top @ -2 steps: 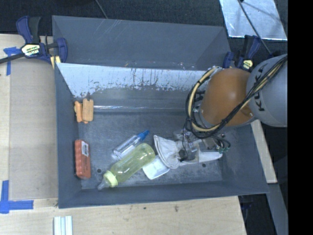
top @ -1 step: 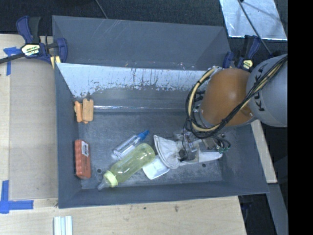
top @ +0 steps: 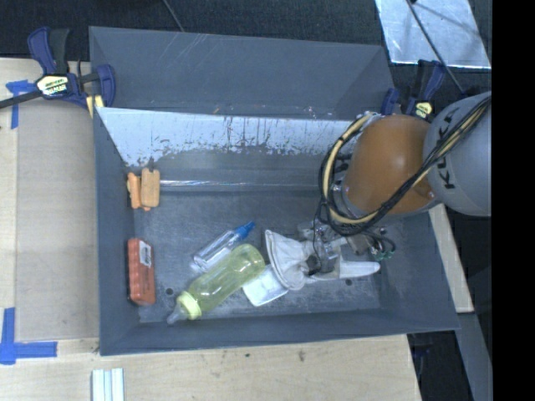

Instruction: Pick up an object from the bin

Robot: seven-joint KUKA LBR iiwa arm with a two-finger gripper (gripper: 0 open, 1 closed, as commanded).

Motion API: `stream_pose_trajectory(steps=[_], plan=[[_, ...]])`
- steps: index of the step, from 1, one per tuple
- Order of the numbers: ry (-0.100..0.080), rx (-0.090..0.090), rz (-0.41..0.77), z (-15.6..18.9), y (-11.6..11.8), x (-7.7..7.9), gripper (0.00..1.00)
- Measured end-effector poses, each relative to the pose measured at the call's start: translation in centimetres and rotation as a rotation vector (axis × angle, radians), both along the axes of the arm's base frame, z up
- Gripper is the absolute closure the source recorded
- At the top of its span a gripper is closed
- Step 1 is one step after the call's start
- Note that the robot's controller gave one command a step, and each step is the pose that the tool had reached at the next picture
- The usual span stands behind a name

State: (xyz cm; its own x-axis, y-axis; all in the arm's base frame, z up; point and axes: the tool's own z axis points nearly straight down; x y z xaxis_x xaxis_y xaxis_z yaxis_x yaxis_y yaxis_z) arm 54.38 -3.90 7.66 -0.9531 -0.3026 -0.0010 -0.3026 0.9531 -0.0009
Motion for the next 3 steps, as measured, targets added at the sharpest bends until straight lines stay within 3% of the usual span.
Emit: stream_pose_trajectory(steps=[1,3], plan=[[0.006,0.001,-0.001,2.1,0.0,-0.2,1.0],[0.0,0.001,-0.002,5.5,0.0,0.0,1.0]])
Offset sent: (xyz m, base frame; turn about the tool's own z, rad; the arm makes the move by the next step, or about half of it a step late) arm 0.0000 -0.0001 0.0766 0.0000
